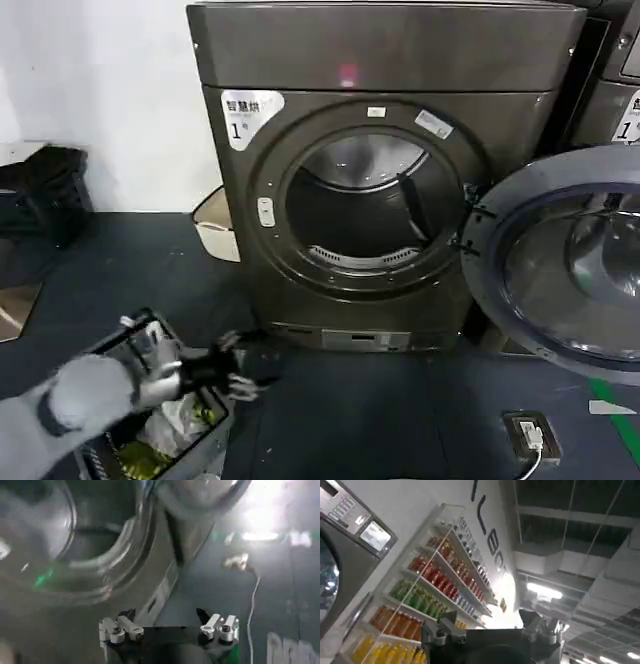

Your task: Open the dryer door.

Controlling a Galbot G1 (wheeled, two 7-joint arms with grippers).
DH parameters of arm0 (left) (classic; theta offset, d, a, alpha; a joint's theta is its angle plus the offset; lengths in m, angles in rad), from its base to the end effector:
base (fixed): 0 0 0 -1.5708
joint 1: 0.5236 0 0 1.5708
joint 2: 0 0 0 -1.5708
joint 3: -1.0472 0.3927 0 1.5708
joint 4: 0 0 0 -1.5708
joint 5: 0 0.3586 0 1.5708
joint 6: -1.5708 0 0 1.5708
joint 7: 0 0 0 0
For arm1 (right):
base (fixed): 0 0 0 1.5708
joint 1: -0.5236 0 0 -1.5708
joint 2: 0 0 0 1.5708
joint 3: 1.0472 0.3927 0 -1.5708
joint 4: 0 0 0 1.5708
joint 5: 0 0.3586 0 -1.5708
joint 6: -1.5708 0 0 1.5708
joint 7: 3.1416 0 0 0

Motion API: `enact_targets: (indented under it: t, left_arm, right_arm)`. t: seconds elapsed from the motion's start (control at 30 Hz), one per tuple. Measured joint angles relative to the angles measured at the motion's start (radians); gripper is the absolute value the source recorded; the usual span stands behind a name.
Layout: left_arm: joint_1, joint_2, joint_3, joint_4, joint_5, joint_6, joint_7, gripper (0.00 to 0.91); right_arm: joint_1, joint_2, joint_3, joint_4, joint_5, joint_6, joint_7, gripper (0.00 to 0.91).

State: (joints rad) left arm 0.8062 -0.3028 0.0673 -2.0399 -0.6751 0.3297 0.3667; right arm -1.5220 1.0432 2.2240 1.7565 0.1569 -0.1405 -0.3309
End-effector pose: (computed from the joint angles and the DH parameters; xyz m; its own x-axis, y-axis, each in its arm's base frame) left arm 0.3150 0.1670 -0.1686 -0.5477 0.6189 0.5630 0.8296 0.4891 0.2694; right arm -0.0890 -0.4663 -0.0736 -0.4546 0.7919 -0.4078 0.8566 0.2633 -0.4437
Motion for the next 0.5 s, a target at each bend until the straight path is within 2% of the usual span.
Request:
enact_targets:
  t: [0.2, 0.33, 0.5]
  left_arm:
    - [0.024, 0.097, -0.049, -0.006, -0.002, 0.148, 0.068, 0.907]
    - [0.029, 0.143, -0.061, 0.018, 0.047, 0.204, 0.132, 0.907]
    - [0.045, 0.177, -0.061, 0.063, 0.128, 0.221, 0.184, 0.907]
  right_arm:
    - [0.015, 0.002, -0.015, 0.000, -0.017, 0.000, -0.020, 0.907]
    - [0.017, -0.005, -0.015, -0.006, -0.017, 0.000, -0.023, 0.907]
    - [0.017, -0.007, -0.010, -0.004, -0.021, 0.000, -0.029, 0.907]
